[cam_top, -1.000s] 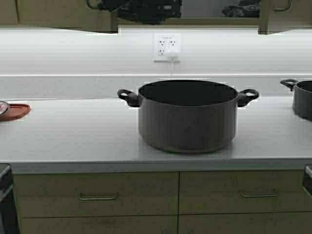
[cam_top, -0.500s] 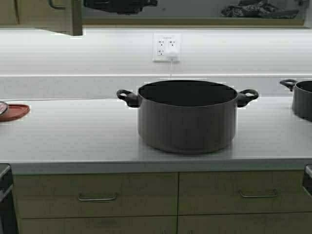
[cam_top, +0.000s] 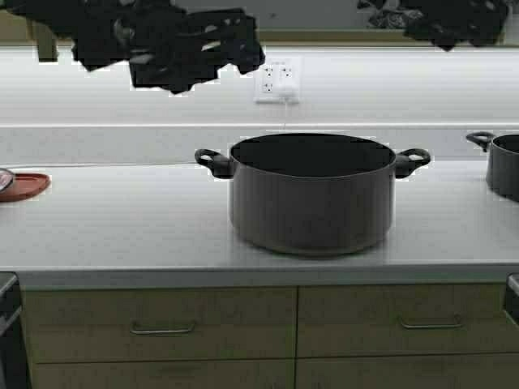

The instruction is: Open the cabinet, put the pot inside, then close it

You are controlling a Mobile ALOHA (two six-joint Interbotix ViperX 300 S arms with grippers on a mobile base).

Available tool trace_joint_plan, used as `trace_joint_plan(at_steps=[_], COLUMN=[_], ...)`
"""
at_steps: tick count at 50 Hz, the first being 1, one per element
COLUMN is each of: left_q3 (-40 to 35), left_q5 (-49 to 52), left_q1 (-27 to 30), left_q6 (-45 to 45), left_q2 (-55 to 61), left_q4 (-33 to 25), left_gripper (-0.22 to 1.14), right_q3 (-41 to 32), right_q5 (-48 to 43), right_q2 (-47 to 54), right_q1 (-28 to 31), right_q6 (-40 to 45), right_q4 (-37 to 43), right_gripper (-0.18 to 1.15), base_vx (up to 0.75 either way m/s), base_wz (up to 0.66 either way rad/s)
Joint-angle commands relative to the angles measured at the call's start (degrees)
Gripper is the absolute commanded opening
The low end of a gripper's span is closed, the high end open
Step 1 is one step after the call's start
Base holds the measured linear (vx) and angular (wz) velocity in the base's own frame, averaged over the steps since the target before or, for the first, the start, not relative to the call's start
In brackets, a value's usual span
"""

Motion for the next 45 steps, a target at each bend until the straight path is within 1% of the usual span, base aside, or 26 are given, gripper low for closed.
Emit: trace_joint_plan(at_steps=[1,6,12,19,23,29,35,40,45], left_q3=[4.22,6.33,6.24,3.87,1.14,-3.43,-8.00,-11.87,-14.33], left_q5=[-12.13,-22.24,-32.78,-39.99,-41.31,-41.31,-41.13,-39.64,-37.18], left_q1=[-0.26,0.70,3.43,7.38,9.76,14.06,19.16,22.68,24.26], left_q6=[-11.07,-21.45,-32.87,-43.77,-48.08,-49.66,-50.80,-52.47,-53.00], left_q2=[5.36,12.92,24.43,34.28,37.62,40.43,42.01,42.80,43.51], left_q4=[3.43,4.66,5.36,8.35,10.63,14.77,19.16,21.97,23.29], left_gripper=[0.97,0.97,0.97,0.97,0.97,0.97,0.97,0.97,0.97], right_q3=[5.71,7.56,8.09,7.21,5.71,2.20,-1.41,-5.10,-8.17], right_q5=[-10.02,-15.38,-26.37,-39.02,-44.82,-52.47,-55.72,-55.90,-56.34], right_q2=[3.60,8.96,18.02,31.20,38.76,49.22,55.99,60.47,63.90], right_q1=[1.05,0.97,0.97,0.88,-0.09,-4.39,-8.96,-10.28,-10.28], right_q6=[9.49,17.58,23.91,29.62,33.49,41.84,49.22,52.21,52.91], right_q4=[-2.99,-5.45,-5.71,-5.45,-5.54,-5.63,-6.24,-7.82,-8.00], right_gripper=[0.98,0.98,0.98,0.98,0.98,0.98,0.98,0.98,0.98], base_vx=[0.00,0.00,0.00,0.02,0.06,0.06,0.07,0.10,0.11], base_wz=[0.00,0.00,0.00,-0.01,-0.02,-0.01,0.00,0.01,0.01])
